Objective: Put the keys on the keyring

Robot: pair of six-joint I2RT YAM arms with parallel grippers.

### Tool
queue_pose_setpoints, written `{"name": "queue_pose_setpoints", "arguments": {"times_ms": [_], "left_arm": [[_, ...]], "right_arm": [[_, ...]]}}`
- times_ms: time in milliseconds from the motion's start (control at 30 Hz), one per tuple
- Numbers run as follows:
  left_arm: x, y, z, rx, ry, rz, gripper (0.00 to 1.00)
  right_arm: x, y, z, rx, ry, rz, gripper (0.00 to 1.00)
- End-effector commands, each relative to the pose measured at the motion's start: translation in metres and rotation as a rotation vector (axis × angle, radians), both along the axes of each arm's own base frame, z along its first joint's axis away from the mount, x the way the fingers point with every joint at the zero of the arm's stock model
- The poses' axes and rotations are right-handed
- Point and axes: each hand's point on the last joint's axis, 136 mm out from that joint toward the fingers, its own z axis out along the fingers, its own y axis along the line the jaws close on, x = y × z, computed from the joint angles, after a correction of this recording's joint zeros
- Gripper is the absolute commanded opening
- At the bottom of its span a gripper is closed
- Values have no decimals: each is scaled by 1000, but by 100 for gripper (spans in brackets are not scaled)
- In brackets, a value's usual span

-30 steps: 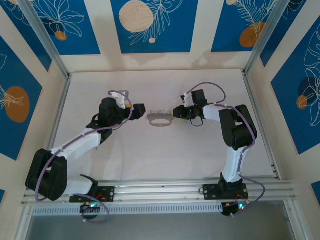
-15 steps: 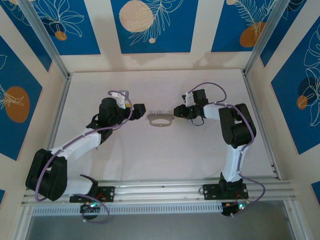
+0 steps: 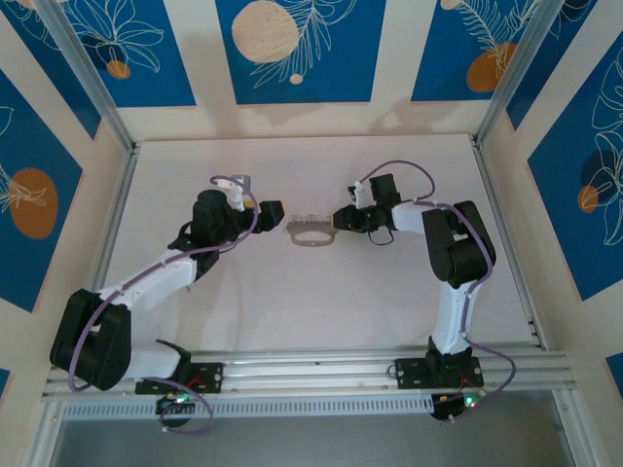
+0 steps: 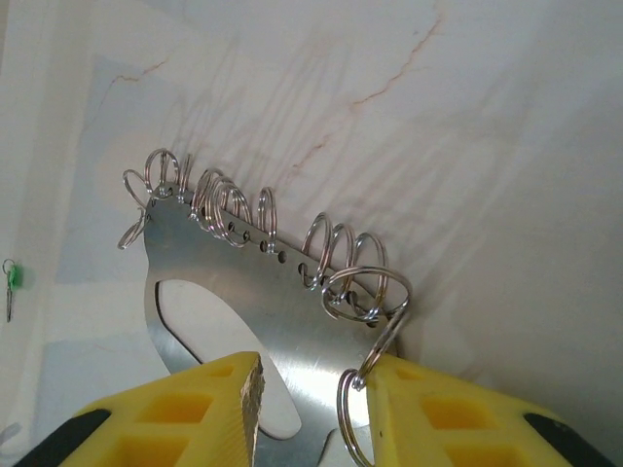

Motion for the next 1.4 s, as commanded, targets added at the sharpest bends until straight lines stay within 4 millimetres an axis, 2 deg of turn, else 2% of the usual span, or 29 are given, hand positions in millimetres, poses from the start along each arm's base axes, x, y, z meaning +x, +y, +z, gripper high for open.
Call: {"name": "queue_pose_setpoints", "arguments": {"times_ms": [0, 267, 733, 1067, 1367], "left_arm": [[0, -9, 7, -33, -16, -25, 92], [-3, -8, 9, -36, -22, -25, 92], [-4, -9, 10, -39, -26, -28, 92], [-3, -10, 11, -43, -26, -31, 93], [-2, -11, 10, -43, -26, -32, 93]], "right_arm": [[-11, 2, 7, 7, -4, 29, 35], [-14, -5, 0, -36, 1, 12, 35], [-7, -7, 0, -50, -4, -7, 22], [1, -18, -2, -62, 2, -54, 19], [3, -18, 0, -50, 2, -54, 14]]}}
